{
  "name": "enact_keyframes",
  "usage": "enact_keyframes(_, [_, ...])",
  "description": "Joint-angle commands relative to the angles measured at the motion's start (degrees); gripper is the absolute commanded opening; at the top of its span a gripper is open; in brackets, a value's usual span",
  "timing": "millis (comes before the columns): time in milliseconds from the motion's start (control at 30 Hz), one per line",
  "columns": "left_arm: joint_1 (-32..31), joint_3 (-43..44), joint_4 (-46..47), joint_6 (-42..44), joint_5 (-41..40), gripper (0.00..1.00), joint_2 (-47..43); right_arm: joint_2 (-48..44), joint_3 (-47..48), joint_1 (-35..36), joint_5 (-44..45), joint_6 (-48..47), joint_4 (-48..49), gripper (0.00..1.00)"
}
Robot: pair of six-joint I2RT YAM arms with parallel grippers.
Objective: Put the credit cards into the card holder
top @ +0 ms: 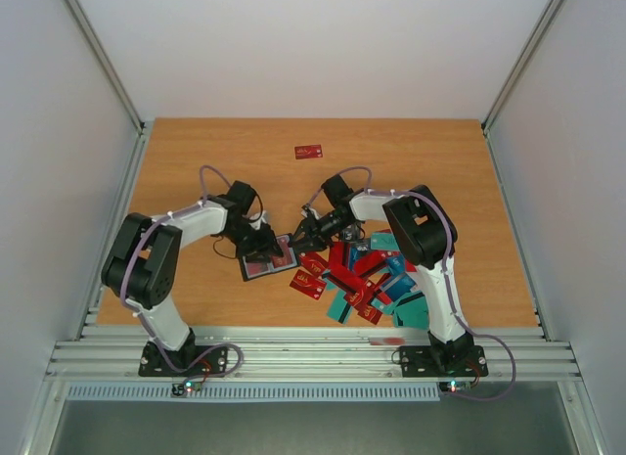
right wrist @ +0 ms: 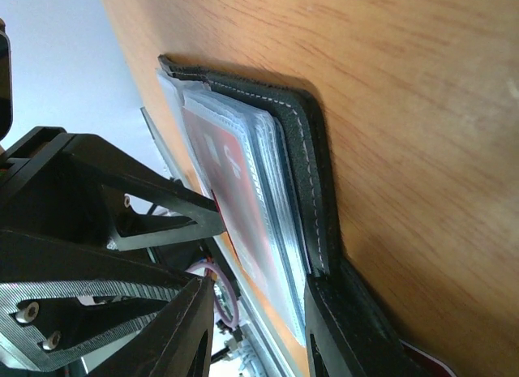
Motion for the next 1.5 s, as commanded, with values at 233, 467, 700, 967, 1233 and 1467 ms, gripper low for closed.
enact_keyframes(233, [-4.2, 7.7, -7.5, -0.1, -5.7, 0.41, 3.7, -0.6, -2.0, -0.2, 4.2, 0.8, -2.0, 0.33])
enact_keyframes(467, [-4.2, 7.4, -11.6, 1.5, -8.4, 0.42, -0.8, -2.9, -1.3, -0.7, 5.1, -2.7, -6.2, 0.38])
enact_keyframes(700, [-4.2, 5.6, -11.6, 2.5, -9.1, 0.31, -4.7, -5.2, 1.1, -1.2, 4.6, -9.1, -14.0, 0.43])
enact_keyframes(967, [-4.2, 4.9, -5.0, 2.2, -7.8, 0.1, -1.7, -8.2, 2.1, -1.2, 4.2, -11.3, -18.7, 0.45])
enact_keyframes(1233, [-4.2, 5.7, -2.9, 3.3, -6.5, 0.02, 3.0, -10.2, 0.4, -0.7, 3.5, -7.7, -15.6, 0.45])
enact_keyframes(1467, [-4.2, 6.4, -2.5, 4.6, -5.7, 0.0, 5.3, -8.4, -0.1, -0.1, 3.0, -3.2, -11.3, 0.44])
